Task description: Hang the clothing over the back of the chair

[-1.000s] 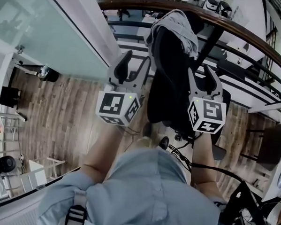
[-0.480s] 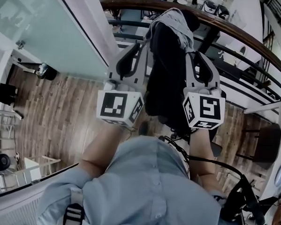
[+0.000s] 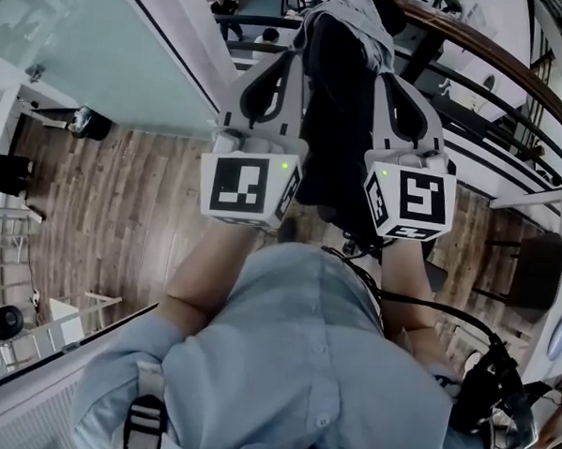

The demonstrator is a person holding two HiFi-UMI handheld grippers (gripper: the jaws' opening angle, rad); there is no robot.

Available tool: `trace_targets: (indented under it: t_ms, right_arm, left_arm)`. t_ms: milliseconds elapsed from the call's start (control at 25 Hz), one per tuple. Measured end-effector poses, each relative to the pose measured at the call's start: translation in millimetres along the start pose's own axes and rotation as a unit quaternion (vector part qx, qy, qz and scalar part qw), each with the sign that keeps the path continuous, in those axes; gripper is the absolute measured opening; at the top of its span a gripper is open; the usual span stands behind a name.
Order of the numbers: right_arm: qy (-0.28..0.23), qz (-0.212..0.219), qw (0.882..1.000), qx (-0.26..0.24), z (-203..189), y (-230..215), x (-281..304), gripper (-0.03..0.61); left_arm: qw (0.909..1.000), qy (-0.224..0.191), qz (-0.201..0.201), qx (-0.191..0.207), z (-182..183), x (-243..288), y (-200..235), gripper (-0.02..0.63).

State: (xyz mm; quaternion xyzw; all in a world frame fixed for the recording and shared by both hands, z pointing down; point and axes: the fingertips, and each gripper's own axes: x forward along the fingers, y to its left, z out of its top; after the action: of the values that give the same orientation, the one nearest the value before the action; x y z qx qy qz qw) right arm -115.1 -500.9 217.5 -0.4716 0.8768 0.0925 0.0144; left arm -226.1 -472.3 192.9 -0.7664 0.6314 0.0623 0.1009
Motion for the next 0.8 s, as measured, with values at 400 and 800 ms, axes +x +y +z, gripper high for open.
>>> trace_targets:
  t_ms: [400, 800]
  right_arm:
    - [-0.006, -0.002, 1.000, -0.002, 0.7, -2.0, 3.1, 0.015]
    - [-0.009, -0.003, 1.000, -0.003, 1.0, 0.5, 4.8, 0.011]
  left_arm:
    - [0.9999, 0.007, 0.007, 0.000, -2.3, 13.8, -1.9, 0.014]
    - [1.0000, 0.009, 0.000, 0.000, -5.2, 13.3, -3.9, 0.014]
